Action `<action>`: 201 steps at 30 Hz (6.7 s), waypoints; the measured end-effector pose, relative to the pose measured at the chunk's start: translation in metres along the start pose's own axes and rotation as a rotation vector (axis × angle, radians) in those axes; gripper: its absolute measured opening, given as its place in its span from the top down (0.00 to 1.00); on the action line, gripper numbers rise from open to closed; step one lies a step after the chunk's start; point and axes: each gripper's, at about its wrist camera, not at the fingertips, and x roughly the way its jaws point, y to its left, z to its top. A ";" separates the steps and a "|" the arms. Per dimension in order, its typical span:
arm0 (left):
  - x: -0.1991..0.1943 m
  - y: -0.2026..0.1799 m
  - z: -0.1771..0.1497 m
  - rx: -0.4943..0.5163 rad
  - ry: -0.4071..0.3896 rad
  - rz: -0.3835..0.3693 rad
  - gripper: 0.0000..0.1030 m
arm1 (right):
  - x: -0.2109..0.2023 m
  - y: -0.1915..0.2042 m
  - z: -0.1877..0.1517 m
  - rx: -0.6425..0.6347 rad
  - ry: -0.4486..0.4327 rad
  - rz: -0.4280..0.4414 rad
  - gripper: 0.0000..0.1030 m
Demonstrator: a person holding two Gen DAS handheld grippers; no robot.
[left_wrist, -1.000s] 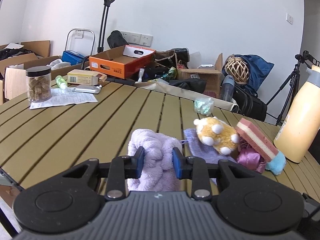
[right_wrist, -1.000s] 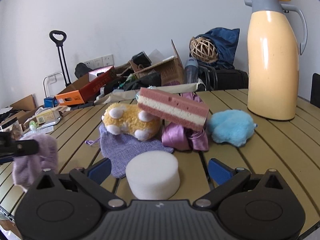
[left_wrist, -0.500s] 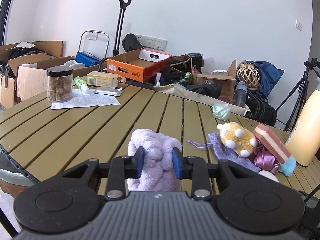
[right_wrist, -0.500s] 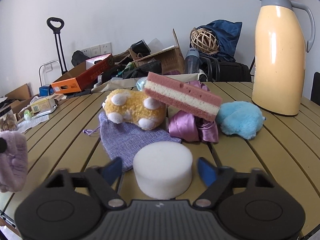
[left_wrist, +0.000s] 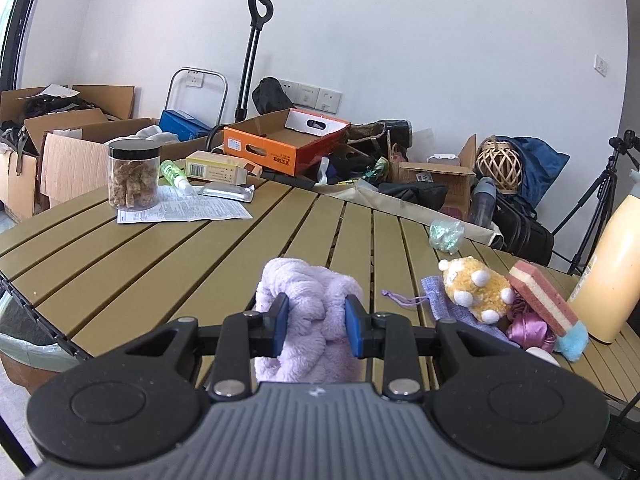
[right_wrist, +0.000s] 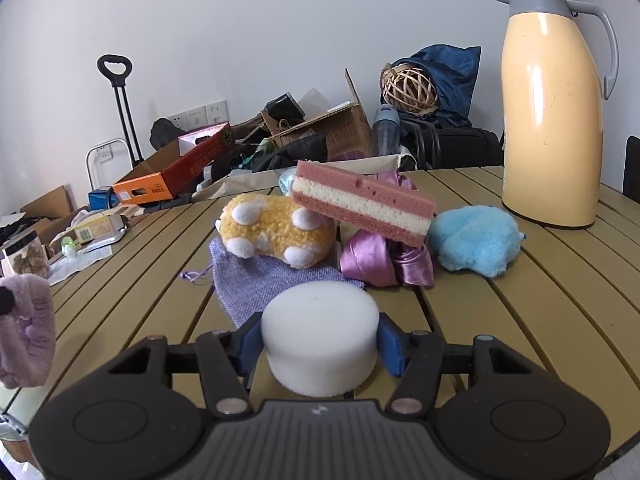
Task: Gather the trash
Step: 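Lift both held items off the table and carry them down over the black bin, then open the left gripper over the bin to drop the lilac towel, then lower the right gripper into the bin and open it to drop the white sponge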
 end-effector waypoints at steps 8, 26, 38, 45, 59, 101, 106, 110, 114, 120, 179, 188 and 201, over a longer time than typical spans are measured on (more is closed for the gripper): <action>-0.023 -0.011 -0.008 0.020 -0.025 -0.033 0.71 | -0.037 -0.006 -0.007 -0.035 -0.029 0.014 0.44; -0.087 -0.027 -0.051 0.049 -0.051 -0.062 0.71 | -0.128 -0.040 -0.046 -0.087 -0.063 0.022 0.44; -0.116 -0.038 -0.100 0.098 0.015 -0.079 0.71 | -0.154 -0.055 -0.087 -0.098 0.019 0.035 0.44; -0.125 -0.039 -0.120 0.134 0.051 -0.074 0.71 | -0.162 -0.058 -0.112 -0.115 0.081 0.046 0.44; -0.114 -0.041 -0.167 0.228 0.189 -0.071 0.71 | -0.150 -0.070 -0.158 -0.136 0.259 0.013 0.44; 0.002 -0.048 -0.211 0.205 0.621 -0.021 0.72 | -0.067 -0.120 -0.209 -0.017 0.560 -0.078 0.45; 0.017 -0.067 -0.210 0.208 0.639 -0.021 0.72 | -0.061 -0.130 -0.209 0.008 0.565 -0.094 0.45; 0.027 -0.082 -0.210 0.208 0.645 -0.021 0.72 | -0.058 -0.136 -0.209 0.021 0.569 -0.103 0.45; 0.037 -0.098 -0.211 0.206 0.653 -0.027 0.72 | -0.057 -0.142 -0.209 0.032 0.566 -0.112 0.45; 0.053 -0.117 -0.216 0.196 0.681 -0.027 0.72 | -0.055 -0.150 -0.206 0.058 0.557 -0.126 0.45; 0.036 -0.066 -0.184 0.131 0.609 0.046 0.00 | -0.058 -0.099 -0.173 0.004 0.440 -0.065 0.45; 0.028 -0.020 -0.171 0.073 0.606 0.056 0.00 | -0.045 -0.063 -0.171 -0.051 0.441 -0.043 0.45; 0.018 0.029 -0.160 0.011 0.584 0.081 0.00 | -0.015 -0.013 -0.177 -0.118 0.455 -0.039 0.45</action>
